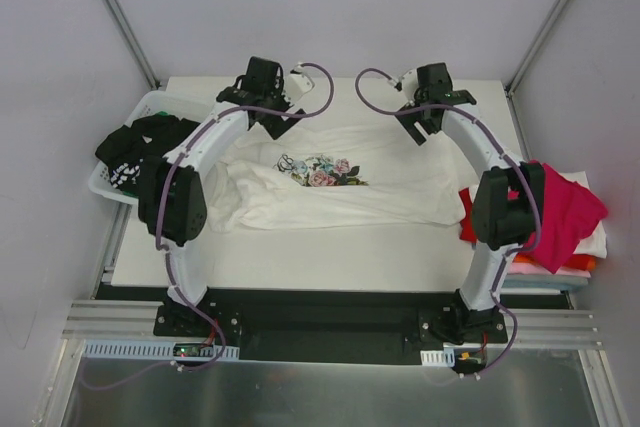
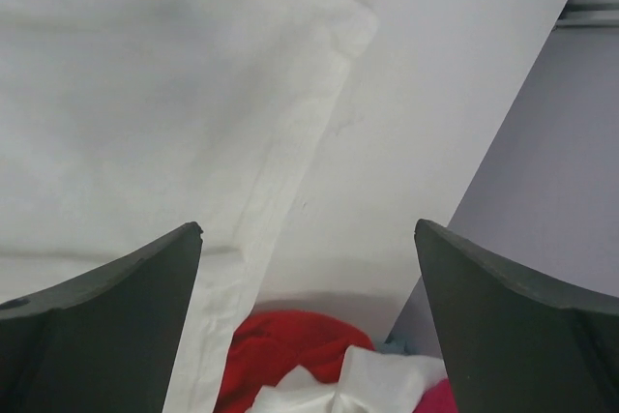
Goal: Fold and stack the t-shirts
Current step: Grap the side of the flattened tshirt furthest away from the robot with both arms
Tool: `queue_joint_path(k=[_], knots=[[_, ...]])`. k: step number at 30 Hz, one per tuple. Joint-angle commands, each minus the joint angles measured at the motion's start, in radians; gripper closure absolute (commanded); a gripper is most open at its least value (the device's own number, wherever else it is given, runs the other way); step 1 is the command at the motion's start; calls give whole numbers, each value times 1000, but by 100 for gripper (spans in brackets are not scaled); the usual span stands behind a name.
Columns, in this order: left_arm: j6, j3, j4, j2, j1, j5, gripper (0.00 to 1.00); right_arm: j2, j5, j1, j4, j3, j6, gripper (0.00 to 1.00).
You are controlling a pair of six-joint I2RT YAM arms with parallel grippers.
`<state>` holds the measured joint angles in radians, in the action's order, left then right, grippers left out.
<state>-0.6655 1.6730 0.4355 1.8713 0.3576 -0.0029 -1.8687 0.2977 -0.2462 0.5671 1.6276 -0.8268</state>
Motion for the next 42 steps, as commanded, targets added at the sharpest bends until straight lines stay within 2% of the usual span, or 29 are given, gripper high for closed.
queue_joint_path(k=[1,7,16,34,42], knots=[[-43,161,-4,132,-49,-8,1,-125,-55,44,34,191,60,3],[-49,263,-3,239,-81,35,1,-202,-54,67,-67,224,48,2],[-95,321,-1,302,-101,57,1,-329,-135,117,-39,380,94,1],[-98,248,-3,331,-100,110,1,-438,-124,139,-24,456,69,2],[-108,185,-3,304,-79,103,1,-558,-186,188,46,615,110,2]])
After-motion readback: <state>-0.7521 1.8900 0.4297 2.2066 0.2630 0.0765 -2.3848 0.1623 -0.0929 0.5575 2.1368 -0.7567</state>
